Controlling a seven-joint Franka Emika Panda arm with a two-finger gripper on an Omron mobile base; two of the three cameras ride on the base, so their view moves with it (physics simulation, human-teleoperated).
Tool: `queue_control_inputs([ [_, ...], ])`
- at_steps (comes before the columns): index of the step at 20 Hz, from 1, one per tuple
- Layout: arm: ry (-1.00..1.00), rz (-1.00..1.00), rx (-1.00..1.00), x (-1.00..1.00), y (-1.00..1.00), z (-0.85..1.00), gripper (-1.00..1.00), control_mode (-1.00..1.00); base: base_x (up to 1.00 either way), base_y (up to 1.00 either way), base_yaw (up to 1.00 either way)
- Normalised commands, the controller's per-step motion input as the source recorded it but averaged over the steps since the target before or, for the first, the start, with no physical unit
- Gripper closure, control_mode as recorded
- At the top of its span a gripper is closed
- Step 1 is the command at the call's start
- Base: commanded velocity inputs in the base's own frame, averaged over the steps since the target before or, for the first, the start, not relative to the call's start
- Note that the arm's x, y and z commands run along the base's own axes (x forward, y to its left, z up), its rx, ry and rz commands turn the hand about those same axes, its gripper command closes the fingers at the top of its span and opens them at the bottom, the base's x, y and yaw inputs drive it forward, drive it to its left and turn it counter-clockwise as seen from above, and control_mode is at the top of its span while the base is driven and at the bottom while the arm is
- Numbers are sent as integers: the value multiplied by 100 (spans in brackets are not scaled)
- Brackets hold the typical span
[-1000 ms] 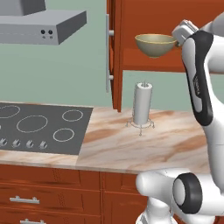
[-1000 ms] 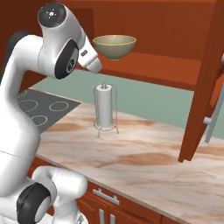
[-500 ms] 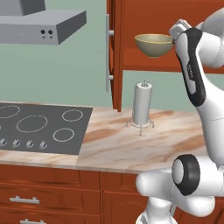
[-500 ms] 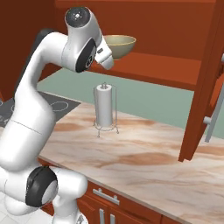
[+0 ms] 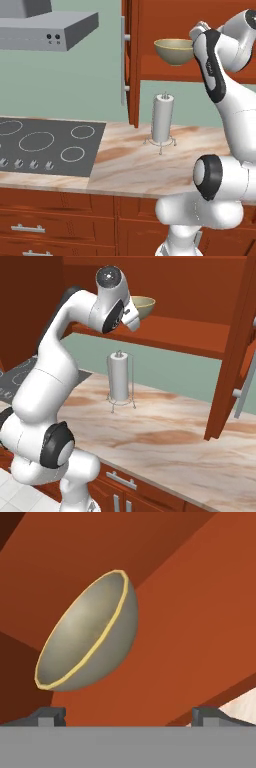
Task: Pick up the bowls from the cabinet and place each bowl in front of a stool on the dining counter.
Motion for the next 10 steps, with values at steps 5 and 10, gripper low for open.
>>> queue_control_inputs([
  [5, 0, 0, 1, 61, 0, 0, -100, -100, 0, 0, 0],
  [10, 0, 0, 0, 55, 0, -1, -100, -100, 0, 0, 0],
])
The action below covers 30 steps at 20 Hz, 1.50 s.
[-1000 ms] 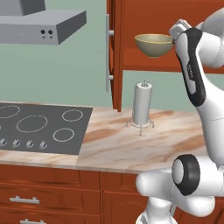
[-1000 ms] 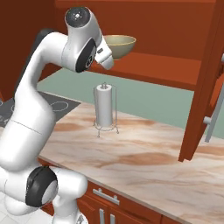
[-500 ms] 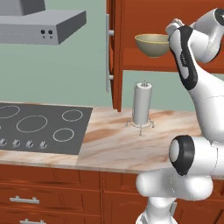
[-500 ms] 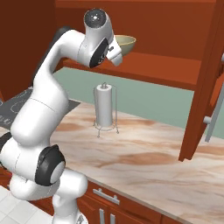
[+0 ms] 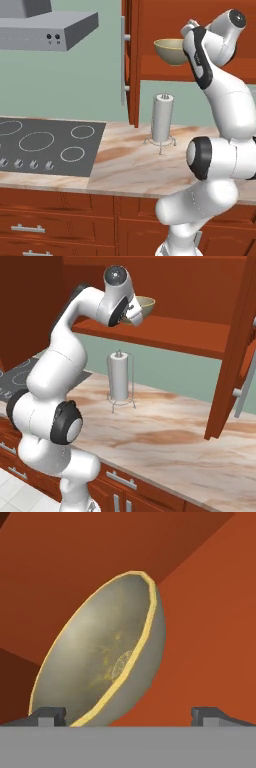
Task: Pick up the bowls from the cabinet and place each bowl in front of a stool on the dining counter.
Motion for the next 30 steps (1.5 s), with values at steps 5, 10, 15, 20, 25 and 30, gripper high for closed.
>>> queue_control_inputs([
  [5, 0, 0, 0, 48, 0, -3, -100, -100, 0, 0, 0],
  [10, 1, 0, 0, 37, 0, -5, -100, -100, 0, 0, 0],
  [15, 5, -1, 0, 14, 0, -17, -100, -100, 0, 0, 0],
  [20, 9, -2, 0, 2, 0, -16, 100, -100, 0, 0, 0],
  [25, 0, 0, 0, 0, 0, 0, 100, -100, 0, 0, 0],
  [30, 0, 0, 0, -40, -3, 0, 100, -100, 0, 0, 0],
])
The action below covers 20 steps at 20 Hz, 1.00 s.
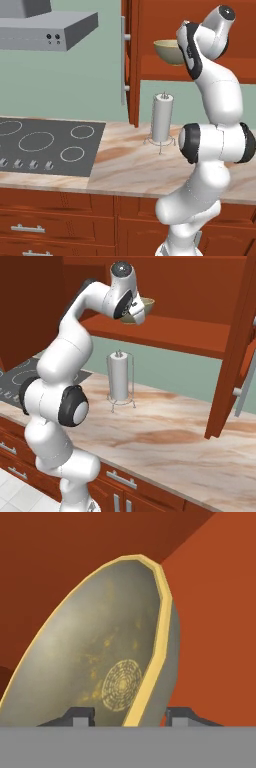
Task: Pick up the bowls from the cabinet and place each bowl in front of a stool on the dining counter.
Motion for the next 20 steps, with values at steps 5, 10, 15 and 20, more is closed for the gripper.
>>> queue_control_inputs([
  [5, -11, 0, 0, -100, -14, 0, 100, -100, 0, 0, 0],
  [10, -19, 0, 0, -100, -4, 0, 100, -100, 0, 0, 0],
  [15, -20, 0, 0, -100, 4, -3, 100, -100, 0, 0, 0],
  [20, -16, 0, -1, -100, 1, -16, 100, -100, 0, 0, 0],
])
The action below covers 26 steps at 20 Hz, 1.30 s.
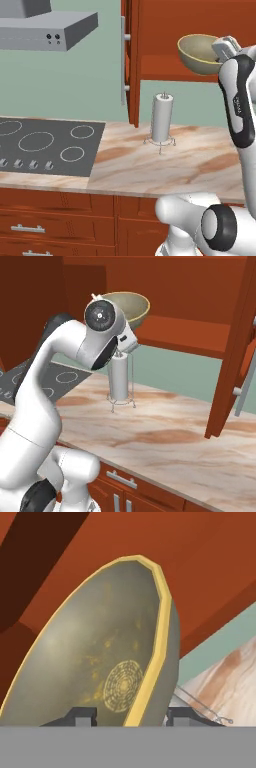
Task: Pick up the bowls from the cabinet and place each bowl in front of a stool on the dining counter.
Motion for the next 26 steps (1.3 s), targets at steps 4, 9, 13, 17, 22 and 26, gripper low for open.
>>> queue_control_inputs([
  [4, -9, 1, 0, -72, 0, -10, 100, 100, -24, 0, 1],
  [9, 0, 0, 0, 0, 0, 0, 100, 100, -99, 8, 8],
  [13, 0, 0, 0, 0, 0, 0, 100, 100, -100, 43, 21],
  [17, 0, 0, 0, 0, 0, 0, 100, 100, -99, 62, 35],
  [22, 0, 0, 0, 0, 0, 0, 100, 100, -71, 81, 59],
  [26, 0, 0, 0, 0, 0, 0, 100, 100, -23, 98, 75],
])
